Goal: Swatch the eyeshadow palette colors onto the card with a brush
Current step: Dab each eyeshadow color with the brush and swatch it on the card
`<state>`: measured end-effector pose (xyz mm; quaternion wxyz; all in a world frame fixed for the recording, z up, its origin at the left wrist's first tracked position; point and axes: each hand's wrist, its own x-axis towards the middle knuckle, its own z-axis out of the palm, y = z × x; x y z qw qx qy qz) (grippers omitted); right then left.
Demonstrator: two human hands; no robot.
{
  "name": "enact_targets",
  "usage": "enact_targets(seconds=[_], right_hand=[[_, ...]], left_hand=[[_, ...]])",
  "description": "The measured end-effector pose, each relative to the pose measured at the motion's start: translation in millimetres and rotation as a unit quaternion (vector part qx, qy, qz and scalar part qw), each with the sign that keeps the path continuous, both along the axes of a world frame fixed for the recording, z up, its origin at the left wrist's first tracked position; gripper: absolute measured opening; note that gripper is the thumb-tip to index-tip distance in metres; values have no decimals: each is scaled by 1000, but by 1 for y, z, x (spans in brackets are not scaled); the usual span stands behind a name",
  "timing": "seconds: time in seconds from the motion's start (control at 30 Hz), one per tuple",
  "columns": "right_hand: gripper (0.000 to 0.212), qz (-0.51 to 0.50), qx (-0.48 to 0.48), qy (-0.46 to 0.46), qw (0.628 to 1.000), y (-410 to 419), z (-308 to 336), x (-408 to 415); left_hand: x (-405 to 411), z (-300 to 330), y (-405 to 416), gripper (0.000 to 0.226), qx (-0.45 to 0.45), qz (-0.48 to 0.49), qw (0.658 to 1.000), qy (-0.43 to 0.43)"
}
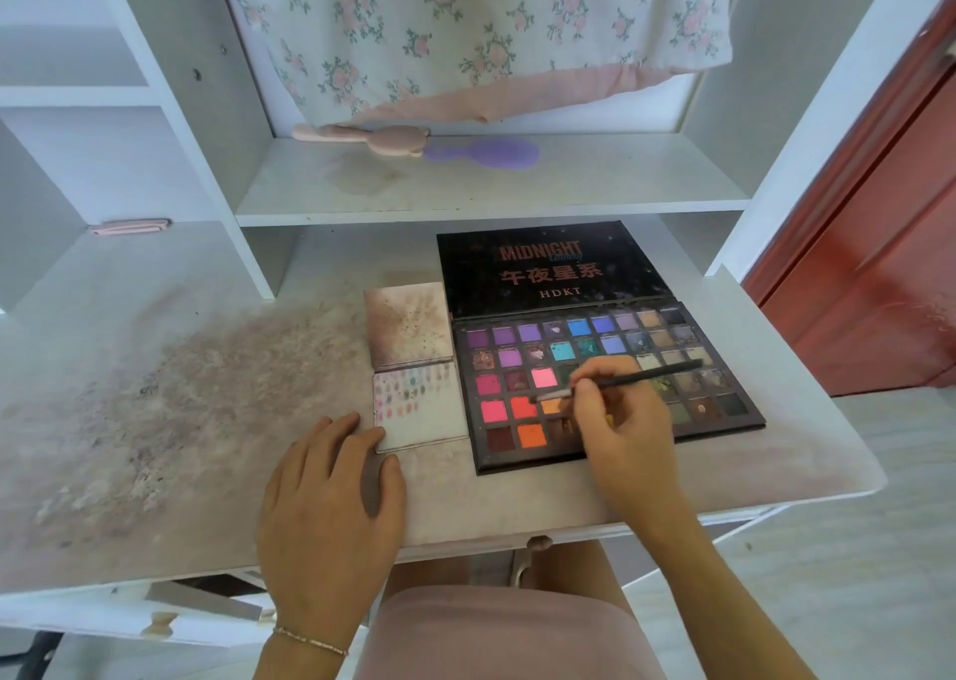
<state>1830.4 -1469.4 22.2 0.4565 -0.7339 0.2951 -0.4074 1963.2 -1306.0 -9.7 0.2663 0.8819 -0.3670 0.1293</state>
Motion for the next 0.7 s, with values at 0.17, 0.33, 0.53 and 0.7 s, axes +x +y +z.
enact_targets(seconds=[0.17,0.33,0.53,0.7], right_hand=[[19,81,-8,26,996,14,1,33],[26,108,15,56,993,17,0,57],[25,107,17,83,991,16,-5,64],[25,104,10,97,990,16,-5,64]], left_hand=[[0,0,0,40,1,1,1000,1],[0,1,0,40,8,0,1000,1],[1,0,0,38,4,-6,1000,-4],[1,-1,1,37,-8,-5,1000,-9]])
